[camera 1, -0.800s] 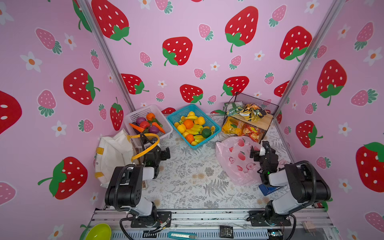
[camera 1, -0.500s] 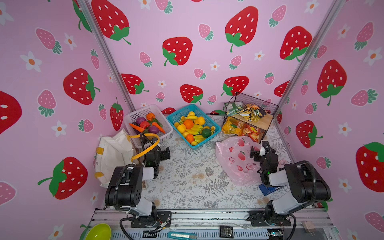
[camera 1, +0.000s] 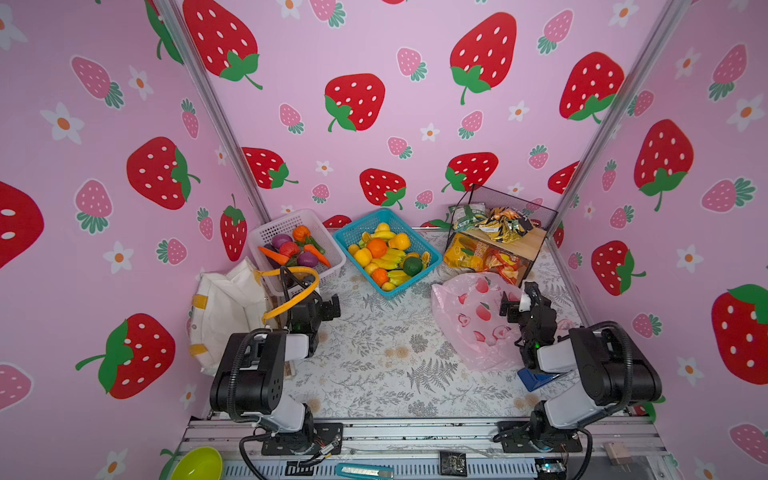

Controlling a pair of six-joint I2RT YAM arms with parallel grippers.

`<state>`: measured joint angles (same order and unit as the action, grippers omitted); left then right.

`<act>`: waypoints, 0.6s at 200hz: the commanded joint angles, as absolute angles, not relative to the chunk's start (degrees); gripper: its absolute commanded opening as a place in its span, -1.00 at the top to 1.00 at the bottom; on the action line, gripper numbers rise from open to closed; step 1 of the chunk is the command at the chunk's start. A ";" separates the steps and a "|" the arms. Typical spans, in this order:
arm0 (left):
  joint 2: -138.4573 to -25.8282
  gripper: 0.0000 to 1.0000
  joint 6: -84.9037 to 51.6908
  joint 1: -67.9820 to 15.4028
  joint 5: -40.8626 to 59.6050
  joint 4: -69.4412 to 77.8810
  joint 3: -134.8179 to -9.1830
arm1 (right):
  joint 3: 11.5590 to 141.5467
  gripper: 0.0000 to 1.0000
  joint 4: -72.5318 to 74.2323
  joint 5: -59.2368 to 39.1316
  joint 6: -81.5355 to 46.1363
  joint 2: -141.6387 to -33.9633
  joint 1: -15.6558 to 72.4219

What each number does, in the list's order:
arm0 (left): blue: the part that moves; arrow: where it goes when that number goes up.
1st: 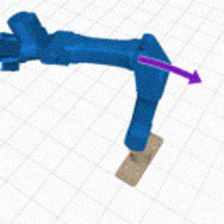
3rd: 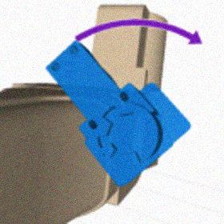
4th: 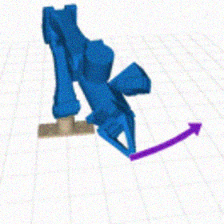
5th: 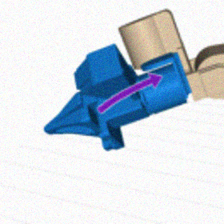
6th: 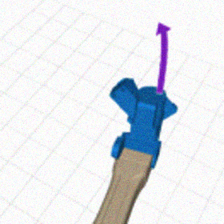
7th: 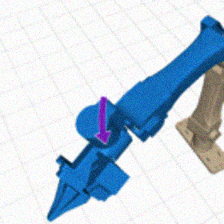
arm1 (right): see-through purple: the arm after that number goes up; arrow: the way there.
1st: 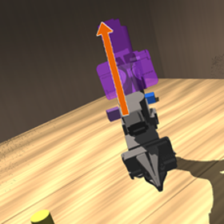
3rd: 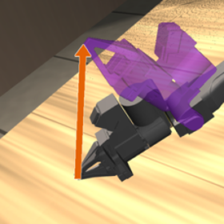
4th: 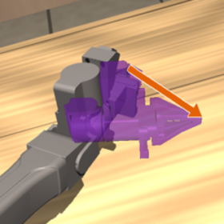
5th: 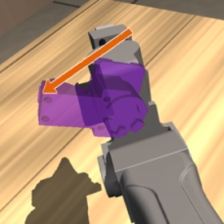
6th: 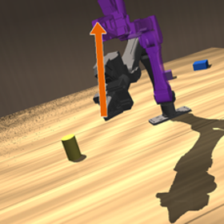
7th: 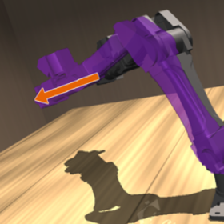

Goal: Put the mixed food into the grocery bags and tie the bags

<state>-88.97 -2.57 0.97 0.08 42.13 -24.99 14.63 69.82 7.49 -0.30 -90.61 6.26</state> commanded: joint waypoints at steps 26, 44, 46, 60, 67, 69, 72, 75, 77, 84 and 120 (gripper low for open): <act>-88.79 -0.99 -1.58 1.30 0.62 43.28 -26.38 | 15.47 -0.99 71.50 7.56 -0.26 -90.18 6.53; -88.86 -0.99 -1.58 1.31 0.66 43.26 -26.42 | 15.47 -0.99 71.49 7.51 -0.24 -90.24 6.59; -88.90 -0.99 -1.58 1.25 0.71 43.25 -26.38 | 15.47 -0.99 71.53 7.55 -0.26 -90.21 6.55; -88.71 -0.99 -1.58 1.31 0.70 43.40 -26.24 | 15.30 -0.99 71.62 7.58 -0.18 -90.14 6.65; -88.61 -0.99 -1.57 1.31 0.78 43.89 -26.02 | 14.95 -0.99 72.27 7.43 -0.18 -89.96 6.64; -88.47 -0.99 -1.58 1.25 0.79 43.93 -26.06 | 14.66 -0.99 72.76 7.39 -0.18 -89.84 6.67; -88.15 -0.99 -1.52 1.30 0.91 43.76 -26.10 | 14.22 -0.99 73.43 7.49 -0.03 -89.57 6.89; -87.51 -0.99 -1.45 1.32 1.03 43.05 -26.18 | 13.79 -0.99 73.91 7.99 0.11 -89.10 7.30; -86.92 -0.99 -1.42 1.25 1.00 42.36 -26.32 | 13.51 -0.99 74.18 8.46 0.20 -88.59 7.49; -84.56 -0.99 -1.79 1.24 0.55 39.45 -26.94 | 12.75 -0.99 73.86 10.53 0.58 -86.39 8.47; -71.88 -0.99 -12.41 1.13 -10.72 18.70 -32.12 | 13.54 -0.98 58.96 14.37 -2.26 -72.17 11.38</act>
<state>-79.13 -4.75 1.02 -3.01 31.18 -26.55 12.86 65.56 10.83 -0.34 -79.20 9.47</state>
